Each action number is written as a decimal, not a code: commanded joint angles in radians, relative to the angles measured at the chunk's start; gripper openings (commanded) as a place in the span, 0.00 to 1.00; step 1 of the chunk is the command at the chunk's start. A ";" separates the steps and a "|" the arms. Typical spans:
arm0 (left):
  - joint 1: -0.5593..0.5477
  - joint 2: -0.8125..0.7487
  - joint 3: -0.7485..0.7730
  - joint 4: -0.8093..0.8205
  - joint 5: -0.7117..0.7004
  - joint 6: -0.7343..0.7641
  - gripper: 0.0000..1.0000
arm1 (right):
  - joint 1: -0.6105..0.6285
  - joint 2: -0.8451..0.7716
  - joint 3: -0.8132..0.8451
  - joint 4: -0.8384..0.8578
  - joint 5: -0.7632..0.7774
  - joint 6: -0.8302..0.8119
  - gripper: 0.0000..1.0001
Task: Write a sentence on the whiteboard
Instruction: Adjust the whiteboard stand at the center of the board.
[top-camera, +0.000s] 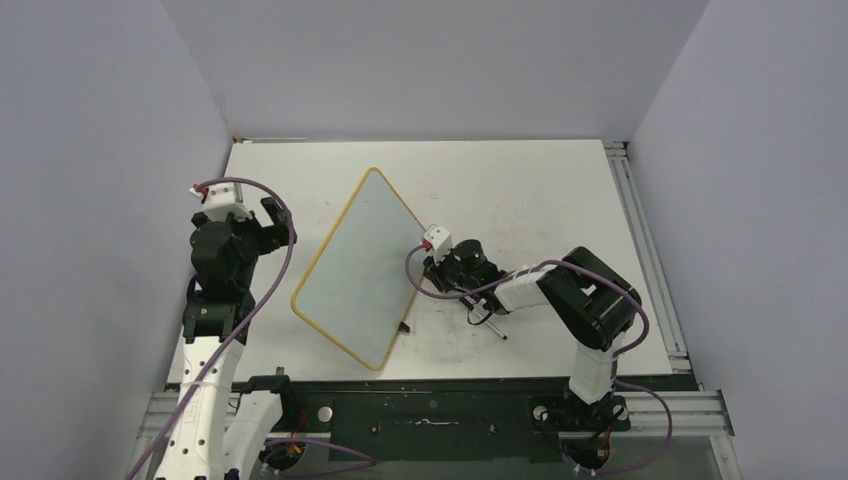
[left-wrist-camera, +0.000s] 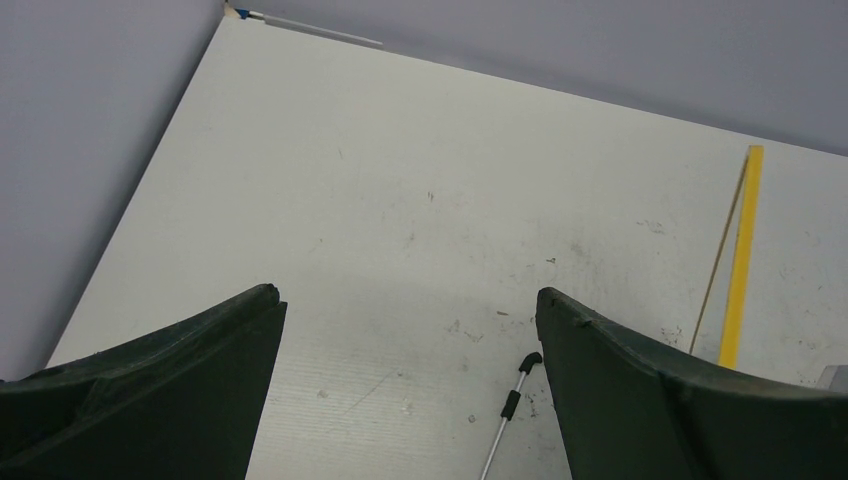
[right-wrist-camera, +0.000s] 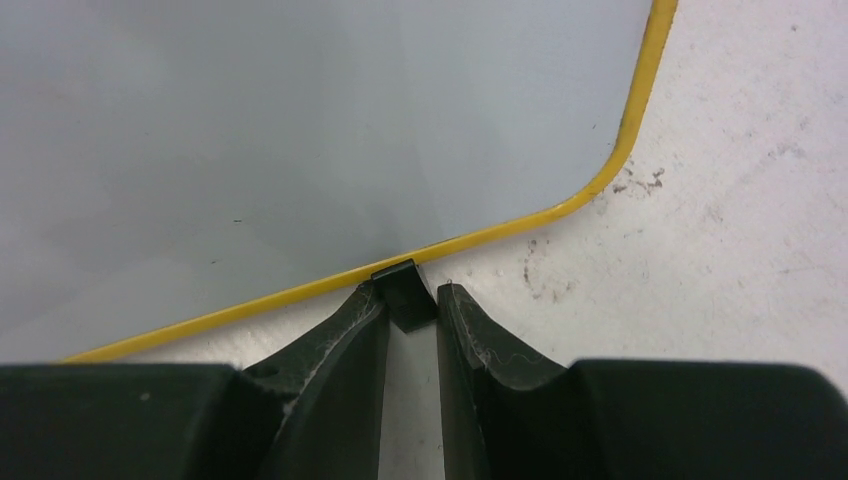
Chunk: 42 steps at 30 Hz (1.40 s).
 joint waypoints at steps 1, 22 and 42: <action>0.006 -0.018 0.010 0.015 -0.015 -0.001 0.96 | 0.010 -0.069 -0.064 -0.051 0.070 0.049 0.08; 0.011 -0.033 0.018 0.002 -0.053 -0.001 0.96 | 0.068 -0.252 -0.276 -0.004 0.559 0.307 0.05; 0.013 -0.037 0.015 0.001 -0.061 -0.001 0.96 | 0.066 -0.320 -0.324 -0.107 0.852 0.543 0.05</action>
